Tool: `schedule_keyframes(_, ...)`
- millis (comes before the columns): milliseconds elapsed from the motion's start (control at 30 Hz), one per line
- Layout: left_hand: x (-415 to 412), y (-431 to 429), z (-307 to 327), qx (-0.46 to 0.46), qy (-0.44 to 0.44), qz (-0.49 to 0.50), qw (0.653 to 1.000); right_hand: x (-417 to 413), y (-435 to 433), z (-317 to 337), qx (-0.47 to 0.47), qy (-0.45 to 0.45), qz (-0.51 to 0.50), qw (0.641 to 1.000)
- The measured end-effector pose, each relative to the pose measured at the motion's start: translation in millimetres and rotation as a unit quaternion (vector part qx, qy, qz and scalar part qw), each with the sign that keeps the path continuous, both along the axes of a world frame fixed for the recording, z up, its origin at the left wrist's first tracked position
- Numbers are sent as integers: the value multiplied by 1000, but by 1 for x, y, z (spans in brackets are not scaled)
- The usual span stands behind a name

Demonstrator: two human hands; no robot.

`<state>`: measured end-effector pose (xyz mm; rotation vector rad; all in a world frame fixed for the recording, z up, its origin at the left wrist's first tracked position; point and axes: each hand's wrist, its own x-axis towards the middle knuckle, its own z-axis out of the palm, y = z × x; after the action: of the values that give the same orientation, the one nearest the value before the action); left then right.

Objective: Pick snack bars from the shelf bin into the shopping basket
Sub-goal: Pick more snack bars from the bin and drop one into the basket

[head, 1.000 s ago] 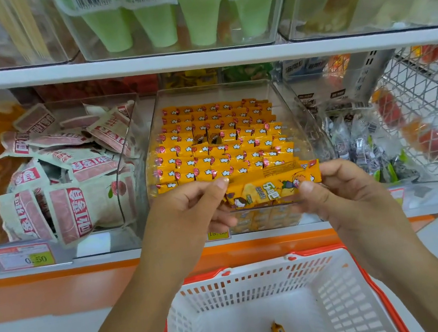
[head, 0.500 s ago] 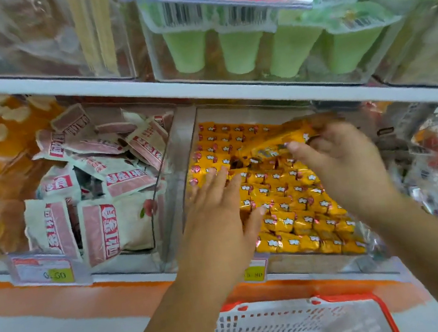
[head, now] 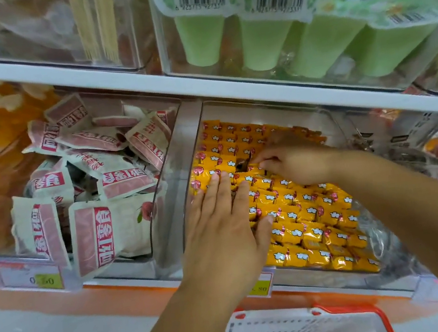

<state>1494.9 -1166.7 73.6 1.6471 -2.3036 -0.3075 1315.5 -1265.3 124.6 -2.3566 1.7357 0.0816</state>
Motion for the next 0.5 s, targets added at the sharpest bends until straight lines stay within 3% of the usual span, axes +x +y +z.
schedule_keyframes(200,1,0,2,9,7,-4,1000,32,-11,9,-83,-97,-52,990)
schedule_keyframes(333,3,1,3,9,29,-6,1000,51,-16,-2,-103,-44,-31,993)
schedule_keyframes(500,6,4,6,11,94,-2,996,39,12,4,-170,-230,-82,954)
